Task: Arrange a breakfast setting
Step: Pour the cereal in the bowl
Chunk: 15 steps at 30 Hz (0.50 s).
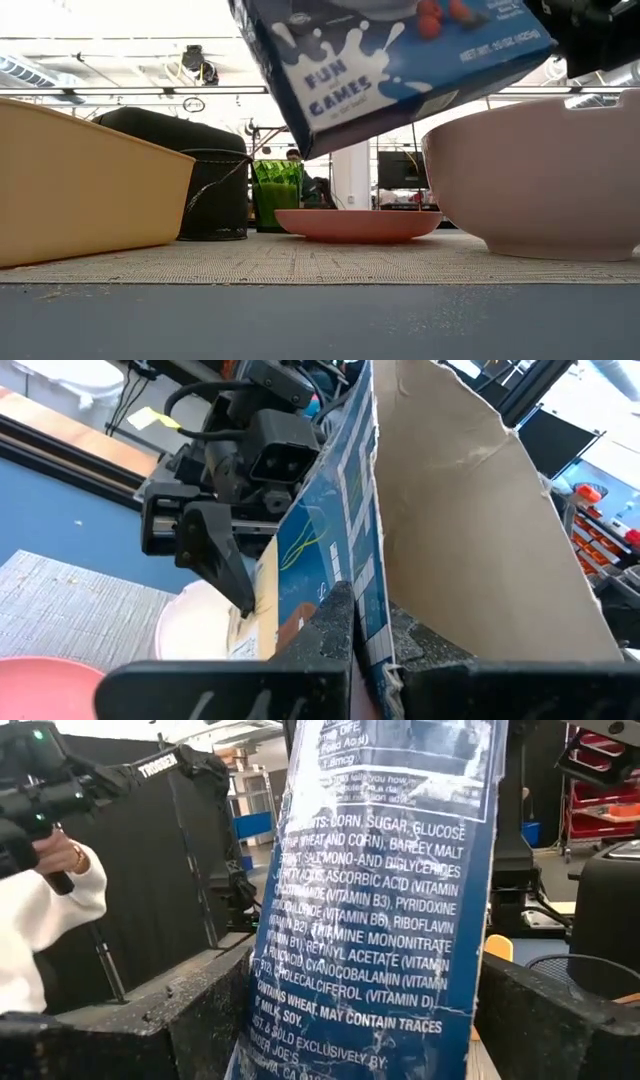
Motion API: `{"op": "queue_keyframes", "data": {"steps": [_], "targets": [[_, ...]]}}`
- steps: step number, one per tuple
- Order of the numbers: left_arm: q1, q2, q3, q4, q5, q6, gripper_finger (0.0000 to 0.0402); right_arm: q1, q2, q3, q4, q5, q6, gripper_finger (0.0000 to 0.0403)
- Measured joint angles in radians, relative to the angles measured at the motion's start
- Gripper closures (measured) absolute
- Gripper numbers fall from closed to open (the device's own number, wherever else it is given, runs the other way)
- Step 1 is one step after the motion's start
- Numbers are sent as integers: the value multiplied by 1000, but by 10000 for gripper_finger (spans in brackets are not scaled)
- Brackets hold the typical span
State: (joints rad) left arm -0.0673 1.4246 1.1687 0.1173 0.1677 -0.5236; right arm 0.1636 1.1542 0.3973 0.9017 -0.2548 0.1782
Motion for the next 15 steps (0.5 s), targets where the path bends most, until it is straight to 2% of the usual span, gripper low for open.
{"op": "queue_keyframes", "data": {"steps": [6,15], "targets": [[0,0,0,0,0,1,399,7,42,0,57,4,-7,87],[1,0,0,-3,-7,1,399,8,50,-1,66,44,-15,160]]}}
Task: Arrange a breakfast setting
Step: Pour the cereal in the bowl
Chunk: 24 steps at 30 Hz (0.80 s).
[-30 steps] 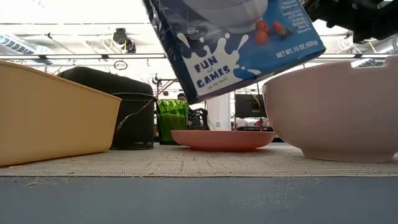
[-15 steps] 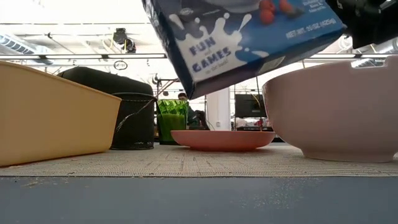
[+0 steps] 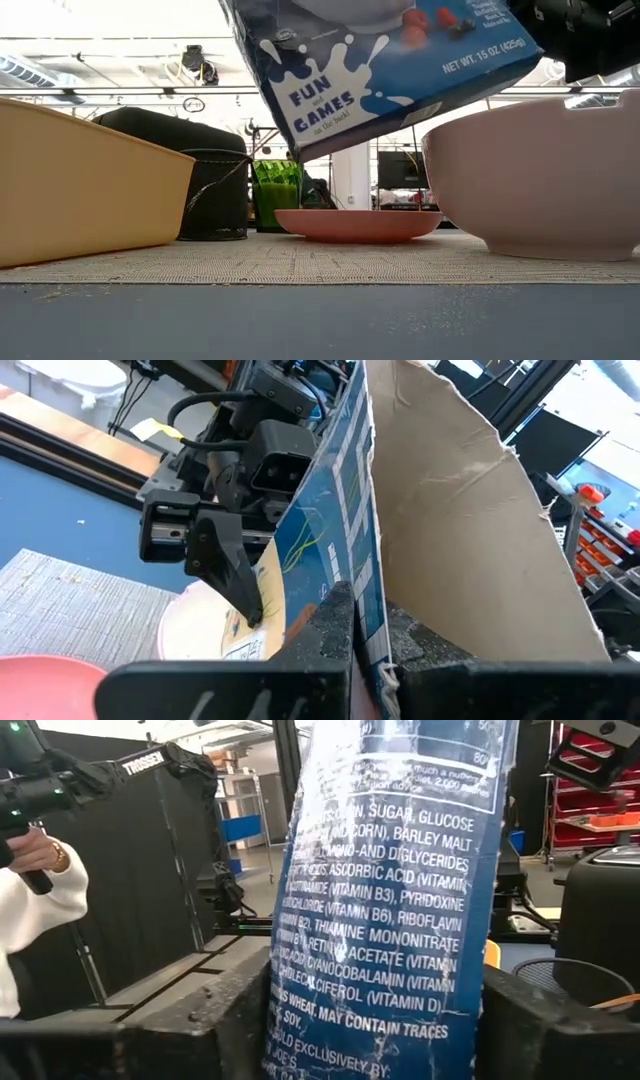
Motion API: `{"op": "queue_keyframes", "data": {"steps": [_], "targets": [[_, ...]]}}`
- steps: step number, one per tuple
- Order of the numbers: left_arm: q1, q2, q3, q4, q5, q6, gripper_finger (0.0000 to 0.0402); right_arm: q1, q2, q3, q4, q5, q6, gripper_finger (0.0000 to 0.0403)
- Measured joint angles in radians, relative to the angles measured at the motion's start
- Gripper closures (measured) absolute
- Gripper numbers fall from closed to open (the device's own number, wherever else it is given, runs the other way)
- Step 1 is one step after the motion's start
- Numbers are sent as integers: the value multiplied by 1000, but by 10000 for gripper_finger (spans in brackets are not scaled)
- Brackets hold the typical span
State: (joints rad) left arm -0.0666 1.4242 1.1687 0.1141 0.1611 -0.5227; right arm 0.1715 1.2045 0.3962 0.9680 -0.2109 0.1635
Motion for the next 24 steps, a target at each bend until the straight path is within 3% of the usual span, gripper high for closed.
{"op": "queue_keyframes", "data": {"steps": [5,15,24], "targets": [[1,-1,0,-28,-10,5,398,0,1,-1,-6,3,2,186],[-2,-1,0,-45,-10,73,393,0,1,-1,-7,5,3,188],[2,-3,2,-41,-8,127,284,0,2,-2,-4,4,4,190]]}}
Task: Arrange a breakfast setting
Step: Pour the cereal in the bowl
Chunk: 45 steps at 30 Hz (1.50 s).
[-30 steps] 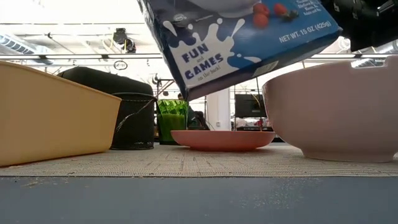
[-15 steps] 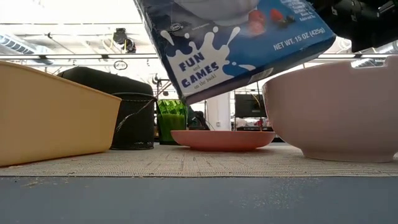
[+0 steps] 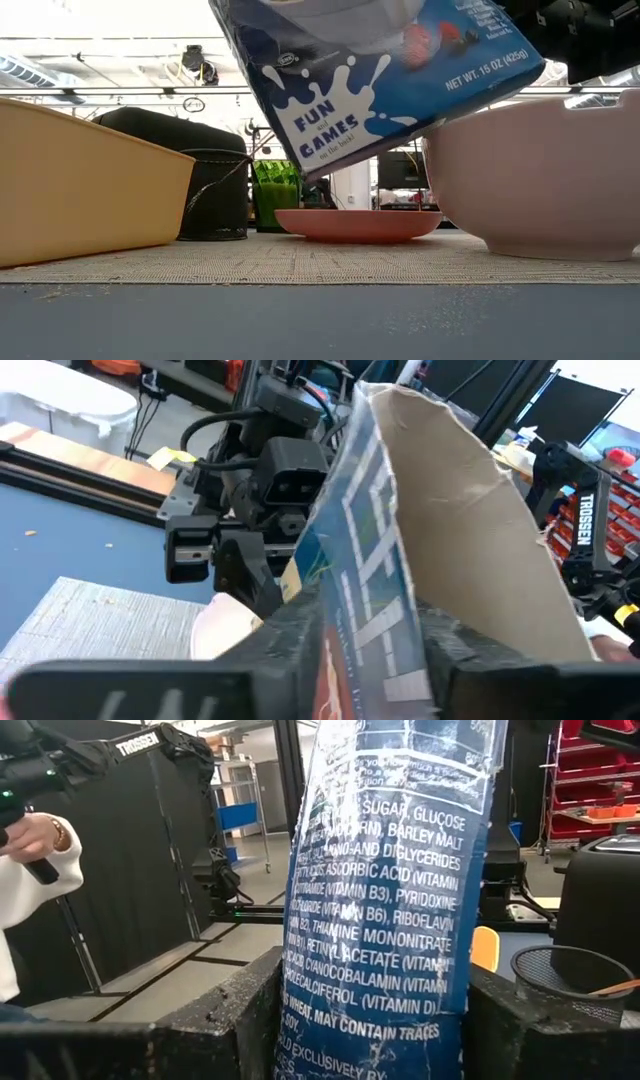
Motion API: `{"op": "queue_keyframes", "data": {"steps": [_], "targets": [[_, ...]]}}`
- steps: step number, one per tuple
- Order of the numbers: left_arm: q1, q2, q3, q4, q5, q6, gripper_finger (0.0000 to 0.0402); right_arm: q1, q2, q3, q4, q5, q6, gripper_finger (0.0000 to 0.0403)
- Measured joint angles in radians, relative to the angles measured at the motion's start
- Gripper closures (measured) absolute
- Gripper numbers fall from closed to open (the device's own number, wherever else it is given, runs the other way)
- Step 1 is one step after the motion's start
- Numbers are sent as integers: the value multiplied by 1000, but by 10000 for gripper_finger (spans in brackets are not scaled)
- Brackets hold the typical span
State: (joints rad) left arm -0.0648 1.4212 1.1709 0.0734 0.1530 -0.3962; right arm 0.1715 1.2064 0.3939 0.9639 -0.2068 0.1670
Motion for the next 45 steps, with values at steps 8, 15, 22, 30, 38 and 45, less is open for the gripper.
{"op": "queue_keyframes", "data": {"steps": [8,15,22,30,38,45], "targets": [[31,-64,0,-7,4,-2,248,0,-3,0,12,-2,4,190],[54,-181,0,-37,4,18,248,0,-3,0,65,-8,2,191],[66,-334,-2,-170,2,60,247,0,-4,0,133,-6,-4,191],[65,-519,-2,-403,-58,118,247,-1,-8,1,243,-1,-31,191],[64,-614,-2,-641,-159,236,247,-2,-8,1,395,108,-92,191],[62,-617,-180,-499,-161,287,247,-2,-8,2,531,159,-173,191]]}}
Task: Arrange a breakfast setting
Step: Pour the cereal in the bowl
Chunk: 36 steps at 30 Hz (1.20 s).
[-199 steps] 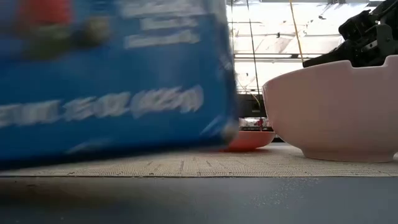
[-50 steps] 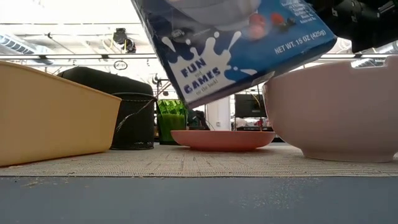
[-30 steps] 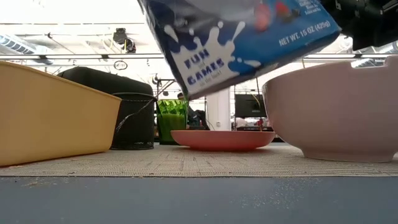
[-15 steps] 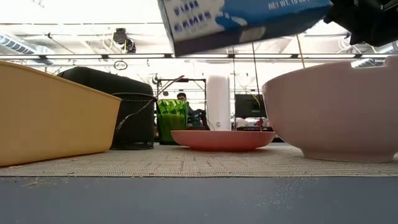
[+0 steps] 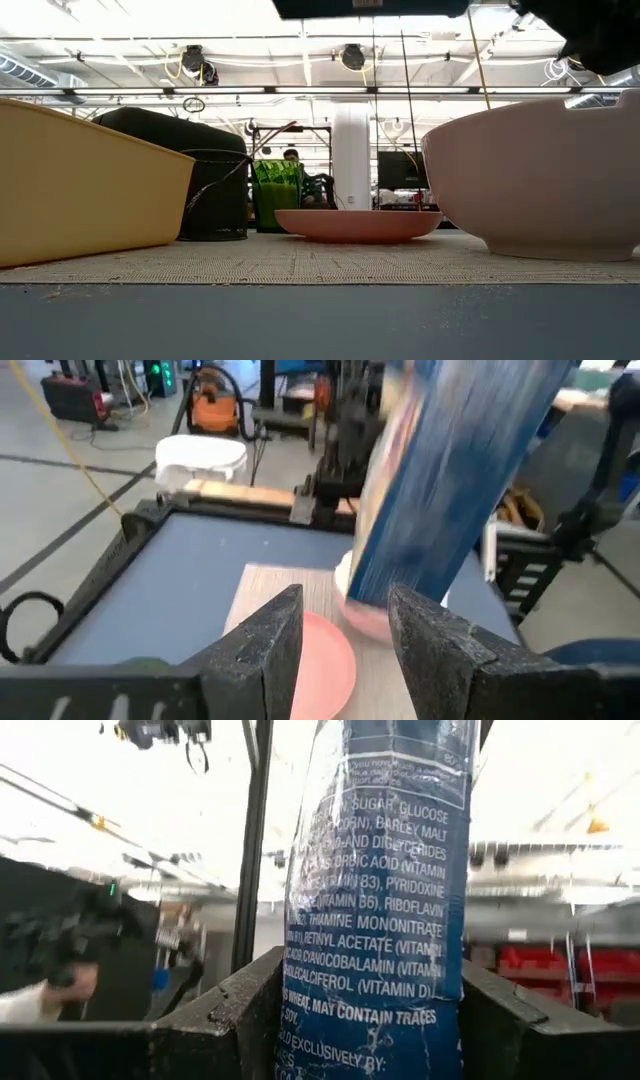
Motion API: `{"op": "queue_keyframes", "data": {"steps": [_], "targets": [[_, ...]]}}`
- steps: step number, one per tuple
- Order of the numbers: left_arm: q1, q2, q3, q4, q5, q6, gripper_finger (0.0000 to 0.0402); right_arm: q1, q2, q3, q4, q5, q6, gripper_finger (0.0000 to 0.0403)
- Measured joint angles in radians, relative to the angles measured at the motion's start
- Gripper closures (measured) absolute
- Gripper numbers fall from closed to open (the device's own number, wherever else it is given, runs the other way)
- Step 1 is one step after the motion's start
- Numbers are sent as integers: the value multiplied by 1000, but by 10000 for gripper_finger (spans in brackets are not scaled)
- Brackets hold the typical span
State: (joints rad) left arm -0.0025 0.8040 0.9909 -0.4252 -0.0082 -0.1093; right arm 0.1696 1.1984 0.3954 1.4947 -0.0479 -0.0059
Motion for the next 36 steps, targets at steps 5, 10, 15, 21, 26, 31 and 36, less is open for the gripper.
{"op": "queue_keyframes", "data": {"steps": [5,10,15,21,26,31,36], "targets": [[0,-5,-228,284,0,-57,247,0,-1,0,68,-2,-19,191],[-1,23,-449,663,3,-148,247,0,-1,0,72,-3,-45,191],[-18,80,-606,1002,7,-209,247,0,-1,0,73,-4,-69,191],[-55,161,-652,1179,8,-178,247,0,-1,0,73,-2,-70,191],[-82,244,-652,1319,9,-98,246,0,-1,0,74,-2,-70,191],[-89,306,-652,1398,8,-57,205,0,-1,0,74,-2,-70,191],[-89,348,-652,1423,-20,-74,127,0,-1,0,76,-1,-71,192]]}}
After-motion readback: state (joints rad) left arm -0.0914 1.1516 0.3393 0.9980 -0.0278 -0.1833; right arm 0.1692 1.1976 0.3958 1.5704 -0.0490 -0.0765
